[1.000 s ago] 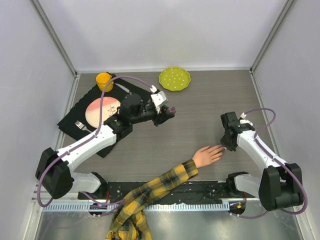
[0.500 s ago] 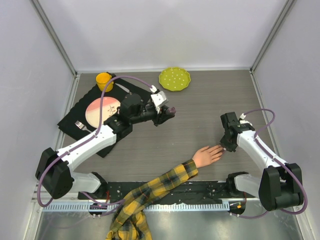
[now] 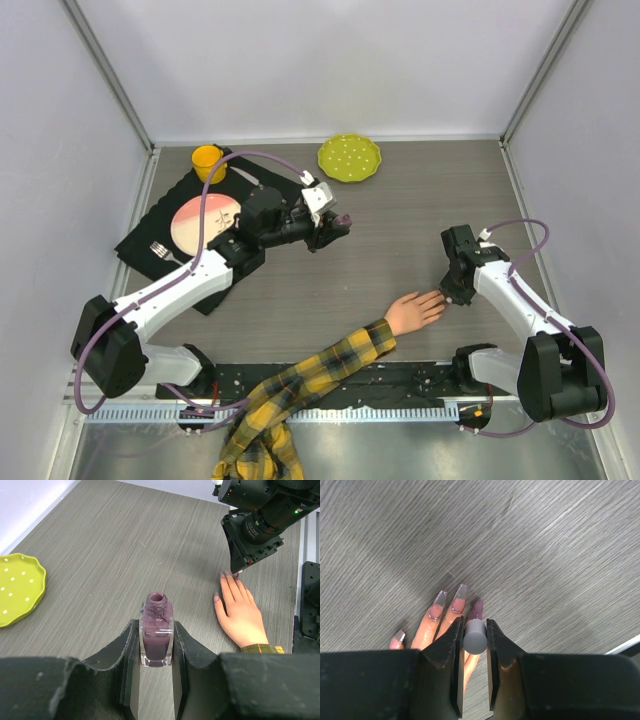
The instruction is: Paint the nails
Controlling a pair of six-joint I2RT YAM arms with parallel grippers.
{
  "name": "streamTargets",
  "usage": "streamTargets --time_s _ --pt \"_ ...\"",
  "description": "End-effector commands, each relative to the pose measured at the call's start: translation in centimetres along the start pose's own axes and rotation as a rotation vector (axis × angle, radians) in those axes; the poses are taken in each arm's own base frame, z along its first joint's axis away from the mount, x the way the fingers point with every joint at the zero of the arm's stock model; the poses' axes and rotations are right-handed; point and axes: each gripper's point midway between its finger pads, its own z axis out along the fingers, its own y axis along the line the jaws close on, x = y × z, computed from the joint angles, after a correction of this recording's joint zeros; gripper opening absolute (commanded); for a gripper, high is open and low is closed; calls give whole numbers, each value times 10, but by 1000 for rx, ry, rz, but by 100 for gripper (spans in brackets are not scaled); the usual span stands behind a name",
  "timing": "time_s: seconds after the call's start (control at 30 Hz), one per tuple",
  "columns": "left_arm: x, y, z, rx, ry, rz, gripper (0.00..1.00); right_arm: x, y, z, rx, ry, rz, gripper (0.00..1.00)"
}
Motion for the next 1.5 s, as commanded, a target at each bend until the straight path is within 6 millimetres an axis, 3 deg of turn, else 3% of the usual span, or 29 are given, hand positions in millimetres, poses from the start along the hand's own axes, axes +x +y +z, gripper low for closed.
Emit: streamTargets --time_s 0.0,1.47 --pt "-20 -3 -3 10 -59 43 0 -7 5 -9 -32 -23 7 1" --pt "-21 -4 -5 8 -59 46 0 -4 -8 -10 18 -25 12 1"
